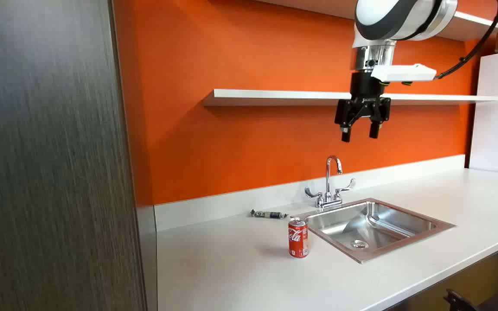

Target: Put the red can inside the sink

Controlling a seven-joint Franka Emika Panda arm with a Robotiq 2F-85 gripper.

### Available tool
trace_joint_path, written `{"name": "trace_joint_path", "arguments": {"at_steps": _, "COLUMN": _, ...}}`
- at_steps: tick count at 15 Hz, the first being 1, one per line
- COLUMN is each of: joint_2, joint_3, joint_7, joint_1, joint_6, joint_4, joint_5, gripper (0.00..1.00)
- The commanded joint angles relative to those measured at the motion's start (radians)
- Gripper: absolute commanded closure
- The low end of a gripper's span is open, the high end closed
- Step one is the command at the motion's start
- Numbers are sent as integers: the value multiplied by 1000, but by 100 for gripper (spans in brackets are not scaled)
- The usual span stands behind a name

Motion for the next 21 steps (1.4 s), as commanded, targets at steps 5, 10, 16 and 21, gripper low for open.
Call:
{"name": "trace_joint_path", "arguments": {"at_steps": 5, "joint_2": 1, "joint_3": 1, "joint_7": 0, "joint_1": -1, "joint_6": -3, "joint_4": 3, "joint_5": 1, "gripper": 0}}
{"name": "trace_joint_path", "arguments": {"at_steps": 10, "joint_2": 58, "joint_3": 39, "joint_7": 56, "joint_1": 7, "joint_6": -28, "joint_4": 38, "joint_5": 14, "gripper": 0}}
{"name": "trace_joint_path", "arguments": {"at_steps": 16, "joint_2": 185, "joint_3": 117, "joint_7": 173, "joint_1": 29, "joint_6": 8, "joint_4": 75, "joint_5": 21, "gripper": 0}}
{"name": "trace_joint_path", "arguments": {"at_steps": 21, "joint_2": 325, "joint_3": 137, "joint_7": 234, "joint_1": 45, "joint_6": 87, "joint_4": 117, "joint_5": 36, "gripper": 0}}
